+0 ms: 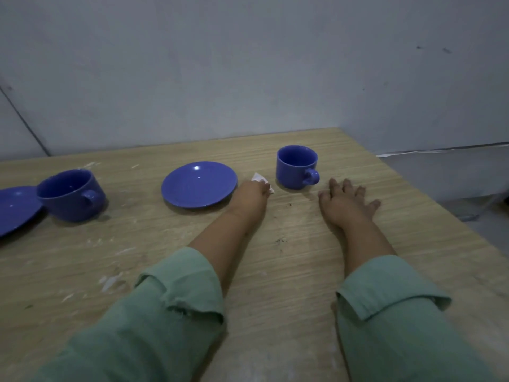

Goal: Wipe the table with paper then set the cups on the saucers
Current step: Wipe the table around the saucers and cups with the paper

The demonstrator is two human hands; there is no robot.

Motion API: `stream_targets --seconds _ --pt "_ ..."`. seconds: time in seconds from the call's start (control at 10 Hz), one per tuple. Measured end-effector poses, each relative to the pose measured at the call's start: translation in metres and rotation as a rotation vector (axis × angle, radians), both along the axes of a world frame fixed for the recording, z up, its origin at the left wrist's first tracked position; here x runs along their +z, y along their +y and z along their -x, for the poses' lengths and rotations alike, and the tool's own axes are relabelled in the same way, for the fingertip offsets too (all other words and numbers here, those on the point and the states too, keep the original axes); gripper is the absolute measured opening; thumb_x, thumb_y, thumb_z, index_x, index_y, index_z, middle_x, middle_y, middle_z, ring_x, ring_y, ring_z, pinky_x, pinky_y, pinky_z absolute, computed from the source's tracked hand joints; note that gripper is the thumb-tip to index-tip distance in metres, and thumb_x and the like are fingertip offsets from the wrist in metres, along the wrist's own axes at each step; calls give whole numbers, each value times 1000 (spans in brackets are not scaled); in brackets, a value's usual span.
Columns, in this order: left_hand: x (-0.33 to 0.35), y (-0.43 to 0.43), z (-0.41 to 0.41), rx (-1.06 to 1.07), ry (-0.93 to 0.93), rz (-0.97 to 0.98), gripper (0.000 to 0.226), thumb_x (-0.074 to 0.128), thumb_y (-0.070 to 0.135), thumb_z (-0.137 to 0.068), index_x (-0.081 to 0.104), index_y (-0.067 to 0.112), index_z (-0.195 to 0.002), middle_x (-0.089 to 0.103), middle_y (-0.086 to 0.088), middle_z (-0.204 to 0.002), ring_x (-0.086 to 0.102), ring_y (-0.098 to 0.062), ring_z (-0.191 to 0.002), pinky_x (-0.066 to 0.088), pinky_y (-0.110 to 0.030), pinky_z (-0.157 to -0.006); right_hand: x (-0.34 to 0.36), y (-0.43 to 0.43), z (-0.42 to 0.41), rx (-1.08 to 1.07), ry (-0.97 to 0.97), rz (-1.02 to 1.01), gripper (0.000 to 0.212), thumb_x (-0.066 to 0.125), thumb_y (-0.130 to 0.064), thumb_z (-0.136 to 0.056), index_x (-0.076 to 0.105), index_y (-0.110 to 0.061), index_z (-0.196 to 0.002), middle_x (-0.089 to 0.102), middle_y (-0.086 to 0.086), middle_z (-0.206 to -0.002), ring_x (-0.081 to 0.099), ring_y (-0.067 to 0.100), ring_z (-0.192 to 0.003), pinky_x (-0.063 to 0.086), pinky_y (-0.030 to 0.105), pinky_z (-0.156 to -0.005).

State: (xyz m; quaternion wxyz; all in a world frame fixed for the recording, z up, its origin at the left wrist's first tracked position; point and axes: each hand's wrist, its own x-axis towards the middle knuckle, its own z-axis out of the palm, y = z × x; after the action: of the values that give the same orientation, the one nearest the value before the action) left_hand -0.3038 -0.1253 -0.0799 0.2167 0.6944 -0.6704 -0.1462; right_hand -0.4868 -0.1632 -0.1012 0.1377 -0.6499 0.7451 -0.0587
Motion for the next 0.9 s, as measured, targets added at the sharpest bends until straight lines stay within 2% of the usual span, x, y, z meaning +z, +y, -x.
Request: stream_targets --seconds 0.1,0.2,0.3,0.4,0.5,0.6,0.7,0.8,0.9 --pt "-1 16 0 -65 -132 -54 38 32 20 -101 48 7 -132 52 -15 -135 51 -28 -121 40 -37 -99 0 0 0 0 -1 4 58 17 -47 -96 5 -29 -150 -4 0 -161 -8 31 -147 -4 64 -111" --pt "-5 27 3 -120 -150 -104 46 26 21 -102 26 7 -146 21 -13 -157 22 -22 -144 22 -35 -115 0 -1 0 0 -2 10 58 18 -48 -96 6 -29 -150 -3 0 -161 -7 31 -147 -3 64 -111" --pt "-2 19 -1 -79 -111 -83 44 28 21 -102 33 10 -144 33 -11 -153 33 -23 -139 28 -33 -112 0 -1 1 -2 -8 14 59 19 -48 -96 7 -29 -150 -2 0 -161 -7 31 -147 -3 63 -112" --pt "-4 10 0 -11 -77 -7 33 37 17 -99 57 7 -124 60 -14 -124 56 -28 -113 42 -33 -93 -1 0 0 -5 -9 34 59 21 -47 -95 9 -29 -150 -1 -1 -161 -5 31 -147 -2 64 -112" --pt "-10 0 7 81 8 40 27 42 12 -96 64 4 -111 66 -17 -112 61 -32 -103 45 -33 -81 -1 0 0 -4 -9 34 59 21 -47 -95 8 -29 -150 -1 -1 -161 -5 31 -147 -1 64 -112" --pt "-7 -25 8 161 28 -56 24 45 10 -95 61 4 -112 65 -15 -112 61 -27 -93 40 -29 -72 -1 0 1 -6 -9 36 59 21 -47 -96 9 -29 -150 -1 -1 -161 -6 31 -147 -2 63 -112" --pt "-3 -46 9 233 162 -92 25 43 13 -96 58 5 -113 62 -14 -117 60 -26 -97 42 -31 -75 -2 -1 1 -8 -9 39 58 21 -47 -96 9 -29 -150 0 -1 -161 -5 30 -148 -2 63 -112" --pt "-4 -53 9 262 338 -66 31 40 16 -95 61 5 -115 64 -13 -113 60 -28 -101 46 -35 -84 -3 -2 1 -10 -7 40 58 21 -47 -95 9 -30 -150 -1 -1 -161 -6 31 -147 -2 63 -111" --pt "-3 -45 3 139 261 -62 30 45 15 -96 62 8 -119 65 -11 -113 59 -25 -104 41 -29 -86 -3 -2 0 -13 -12 41 58 21 -46 -95 9 -29 -150 0 -1 -161 -6 31 -147 -2 63 -111"
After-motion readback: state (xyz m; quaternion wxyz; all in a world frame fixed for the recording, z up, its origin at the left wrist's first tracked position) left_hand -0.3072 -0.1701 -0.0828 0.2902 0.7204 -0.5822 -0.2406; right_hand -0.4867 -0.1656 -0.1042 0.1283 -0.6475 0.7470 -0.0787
